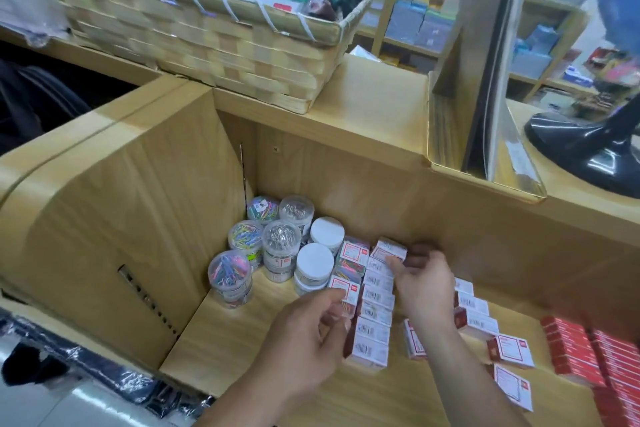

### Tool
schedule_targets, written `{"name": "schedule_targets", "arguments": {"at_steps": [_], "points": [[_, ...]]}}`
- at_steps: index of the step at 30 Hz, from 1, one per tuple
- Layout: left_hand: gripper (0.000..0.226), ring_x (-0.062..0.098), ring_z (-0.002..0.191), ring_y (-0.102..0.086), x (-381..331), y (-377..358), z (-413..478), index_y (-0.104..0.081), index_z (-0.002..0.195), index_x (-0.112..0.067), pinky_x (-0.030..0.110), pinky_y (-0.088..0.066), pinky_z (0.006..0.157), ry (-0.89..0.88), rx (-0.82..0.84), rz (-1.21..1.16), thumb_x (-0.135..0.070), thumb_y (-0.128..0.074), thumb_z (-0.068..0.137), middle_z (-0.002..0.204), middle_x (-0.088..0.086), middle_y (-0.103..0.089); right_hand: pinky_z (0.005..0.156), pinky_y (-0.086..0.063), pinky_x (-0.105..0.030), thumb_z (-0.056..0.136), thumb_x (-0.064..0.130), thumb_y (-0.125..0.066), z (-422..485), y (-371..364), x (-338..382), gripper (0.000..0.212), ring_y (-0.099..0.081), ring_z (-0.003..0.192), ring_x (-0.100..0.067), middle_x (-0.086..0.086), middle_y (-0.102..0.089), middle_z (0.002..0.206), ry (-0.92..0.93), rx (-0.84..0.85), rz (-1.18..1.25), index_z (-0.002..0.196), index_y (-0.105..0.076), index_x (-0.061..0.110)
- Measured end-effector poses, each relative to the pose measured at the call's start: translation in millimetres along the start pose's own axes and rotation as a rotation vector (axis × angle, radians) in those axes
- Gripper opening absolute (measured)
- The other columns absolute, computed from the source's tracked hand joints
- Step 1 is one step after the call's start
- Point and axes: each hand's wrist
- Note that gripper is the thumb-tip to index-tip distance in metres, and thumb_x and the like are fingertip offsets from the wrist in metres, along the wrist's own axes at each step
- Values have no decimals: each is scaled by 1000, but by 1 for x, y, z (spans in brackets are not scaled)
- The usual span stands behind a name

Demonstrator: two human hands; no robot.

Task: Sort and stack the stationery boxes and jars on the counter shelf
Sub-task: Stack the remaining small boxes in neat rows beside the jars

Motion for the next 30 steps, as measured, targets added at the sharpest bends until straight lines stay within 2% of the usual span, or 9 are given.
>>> {"name": "schedule_targets", "arguments": {"at_steps": [5, 10, 14, 17, 22, 24, 26, 28, 30], "points": [[32, 3, 86, -63, 2, 4, 5, -65, 119, -31, 28, -54, 77, -140, 51, 179, -34, -60, 88, 97, -16, -66, 70, -45, -28, 82, 30, -82, 2, 1, 1, 22, -65, 76, -13, 16, -63, 75, -23, 36, -13, 86, -61, 25], [16, 8, 85, -61, -7, -1, 9, -63, 106, -30, 34, -54, 74, -192, 68, 223, -31, -60, 90, 91, -16, -62, 70, -52, -27, 77, 36, -85, 2, 19, -5, 27, -68, 75, -4, 11, -72, 78, -13, 60, 32, 92, -66, 25], [14, 15, 88, -58, -29, -23, 21, -66, 102, -27, 32, -50, 74, -315, 156, 358, -30, -59, 90, 91, -9, -61, 70, -56, -25, 82, 20, -81, -10, 65, -27, 11, -72, 72, -7, 8, -74, 75, 30, 55, 46, 89, -72, 21], [26, 21, 104, -52, -48, -60, 40, -67, 99, -22, 38, -48, 87, -433, 288, 579, -39, -50, 90, 101, -5, -61, 62, -50, -12, 82, 16, -81, -25, 103, -43, 9, -67, 66, 4, 9, -72, 70, 56, -6, 44, 81, -72, 16], [37, 34, 128, -45, -57, -105, 59, -72, 108, -7, 41, -23, 110, -451, 453, 949, -37, -65, 88, 112, 8, -65, 64, -44, -7, 85, 5, -74, -56, 156, -92, 10, -64, 70, 2, 7, -70, 80, 69, -168, -144, 90, -74, 14], [38, 33, 140, -32, -58, -110, 59, -68, 120, -10, 41, -17, 115, -400, 536, 961, -37, -59, 95, 127, 6, -60, 65, -42, -13, 84, 0, -72, -67, 165, -120, 17, -65, 75, -9, 1, -69, 89, 46, -197, -222, 96, -76, 12], [45, 29, 147, -21, -58, -111, 54, -63, 128, -15, 43, -18, 111, -341, 569, 961, -46, -52, 97, 138, 1, -54, 77, -51, -28, 83, 6, -73, -74, 163, -140, 26, -67, 86, -16, 3, -68, 103, -14, -119, -260, 106, -74, 19], [61, 27, 148, -20, -57, -111, 46, -63, 127, -17, 44, -20, 101, -331, 538, 969, -60, -36, 93, 138, -2, -55, 91, -52, -35, 82, 18, -76, -80, 158, -149, 34, -66, 99, -17, 9, -63, 107, -19, -50, -242, 115, -70, 26], [63, 27, 146, -21, -58, -111, 40, -62, 127, -17, 45, -20, 97, -353, 539, 991, -65, -40, 91, 134, -2, -56, 94, -48, -34, 82, 27, -77, -81, 154, -149, 38, -62, 102, -20, 8, -58, 101, 23, -39, -281, 119, -69, 28]]}}
Point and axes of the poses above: each hand's wrist, its own z-axis towards the middle knuckle, its own y-axis out of the back of the hand, x = y × z
